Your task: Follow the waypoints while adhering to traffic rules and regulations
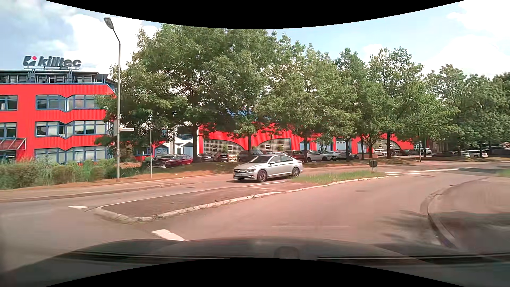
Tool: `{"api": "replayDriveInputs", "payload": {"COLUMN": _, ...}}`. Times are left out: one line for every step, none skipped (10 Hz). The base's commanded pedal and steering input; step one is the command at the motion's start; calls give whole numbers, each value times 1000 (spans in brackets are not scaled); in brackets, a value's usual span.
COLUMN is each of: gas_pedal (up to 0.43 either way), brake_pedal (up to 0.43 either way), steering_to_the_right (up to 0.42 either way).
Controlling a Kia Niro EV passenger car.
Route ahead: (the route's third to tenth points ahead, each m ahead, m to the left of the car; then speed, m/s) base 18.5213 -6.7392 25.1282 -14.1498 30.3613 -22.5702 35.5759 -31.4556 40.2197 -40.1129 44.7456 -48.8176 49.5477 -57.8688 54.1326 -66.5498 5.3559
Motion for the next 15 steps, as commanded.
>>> {"api": "replayDriveInputs", "payload": {"gas_pedal": 138, "brake_pedal": 0, "steering_to_the_right": 153}}
{"api": "replayDriveInputs", "payload": {"gas_pedal": 169, "brake_pedal": 0, "steering_to_the_right": 190}}
{"api": "replayDriveInputs", "payload": {"gas_pedal": 169, "brake_pedal": 0, "steering_to_the_right": 219}}
{"api": "replayDriveInputs", "payload": {"gas_pedal": 169, "brake_pedal": 0, "steering_to_the_right": 240}}
{"api": "replayDriveInputs", "payload": {"gas_pedal": 169, "brake_pedal": 0, "steering_to_the_right": 251}}
{"api": "replayDriveInputs", "payload": {"gas_pedal": 169, "brake_pedal": 0, "steering_to_the_right": 260}}
{"api": "replayDriveInputs", "payload": {"gas_pedal": 169, "brake_pedal": 0, "steering_to_the_right": 275}}
{"api": "replayDriveInputs", "payload": {"gas_pedal": 169, "brake_pedal": 0, "steering_to_the_right": 284}}
{"api": "replayDriveInputs", "payload": {"gas_pedal": 169, "brake_pedal": 0, "steering_to_the_right": 289}}
{"api": "replayDriveInputs", "payload": {"gas_pedal": 169, "brake_pedal": 0, "steering_to_the_right": 286}}
{"api": "replayDriveInputs", "payload": {"gas_pedal": 169, "brake_pedal": 0, "steering_to_the_right": 281}}
{"api": "replayDriveInputs", "payload": {"gas_pedal": 169, "brake_pedal": 0, "steering_to_the_right": 275}}
{"api": "replayDriveInputs", "payload": {"gas_pedal": 169, "brake_pedal": 0, "steering_to_the_right": 275}}
{"api": "replayDriveInputs", "payload": {"gas_pedal": 177, "brake_pedal": 0, "steering_to_the_right": 272}}
{"api": "replayDriveInputs", "payload": {"gas_pedal": 189, "brake_pedal": 0, "steering_to_the_right": 261}}
